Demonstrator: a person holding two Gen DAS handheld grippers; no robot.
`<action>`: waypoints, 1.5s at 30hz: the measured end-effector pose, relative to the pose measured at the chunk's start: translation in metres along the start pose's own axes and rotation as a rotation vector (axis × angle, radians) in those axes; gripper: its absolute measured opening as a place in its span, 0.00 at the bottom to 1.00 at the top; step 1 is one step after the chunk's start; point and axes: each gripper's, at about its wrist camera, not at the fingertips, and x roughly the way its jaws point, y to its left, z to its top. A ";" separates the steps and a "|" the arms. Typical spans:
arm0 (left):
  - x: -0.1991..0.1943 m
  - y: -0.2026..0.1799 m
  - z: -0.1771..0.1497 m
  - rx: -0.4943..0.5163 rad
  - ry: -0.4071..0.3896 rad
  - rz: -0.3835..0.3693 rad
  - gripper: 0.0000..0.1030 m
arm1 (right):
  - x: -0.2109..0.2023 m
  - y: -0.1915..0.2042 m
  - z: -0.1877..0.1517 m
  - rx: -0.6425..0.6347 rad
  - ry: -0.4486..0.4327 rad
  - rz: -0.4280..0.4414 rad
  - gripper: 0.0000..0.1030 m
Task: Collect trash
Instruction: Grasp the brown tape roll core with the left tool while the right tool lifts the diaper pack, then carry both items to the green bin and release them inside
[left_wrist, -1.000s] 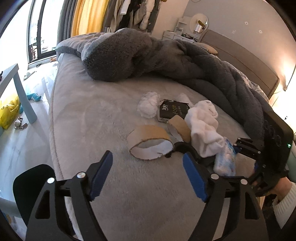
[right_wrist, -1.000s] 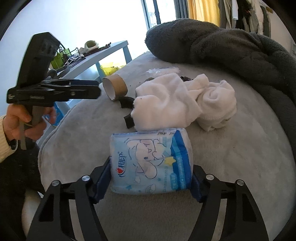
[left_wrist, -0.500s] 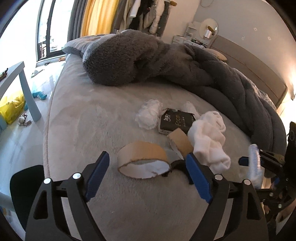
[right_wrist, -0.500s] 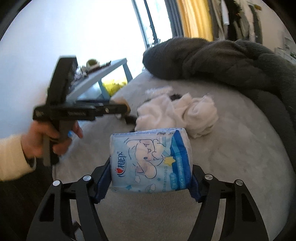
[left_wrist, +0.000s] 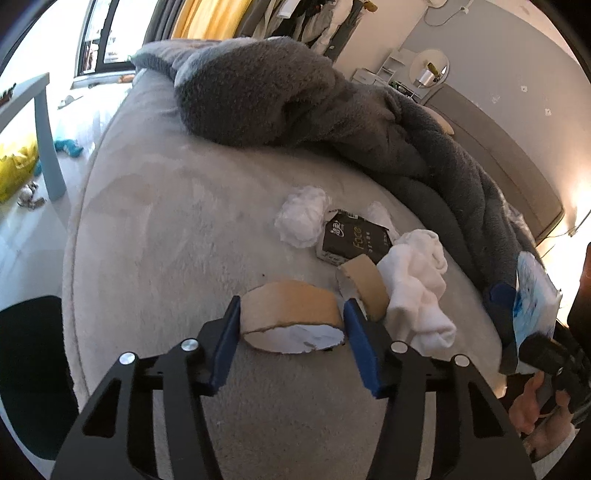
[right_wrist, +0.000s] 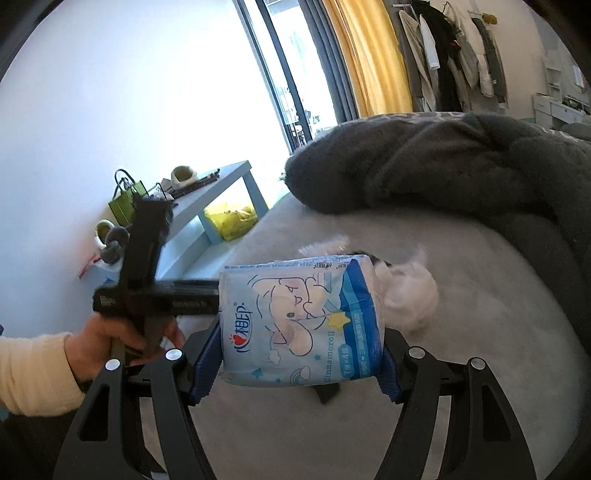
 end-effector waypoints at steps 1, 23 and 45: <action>-0.002 0.002 0.000 -0.007 -0.002 -0.013 0.55 | 0.002 0.005 0.003 0.001 -0.004 0.005 0.68; -0.079 0.081 0.005 0.002 -0.098 0.187 0.56 | 0.100 0.081 0.045 -0.020 0.070 0.064 0.68; -0.095 0.219 -0.049 -0.179 0.192 0.385 0.56 | 0.201 0.178 0.059 -0.042 0.215 0.151 0.68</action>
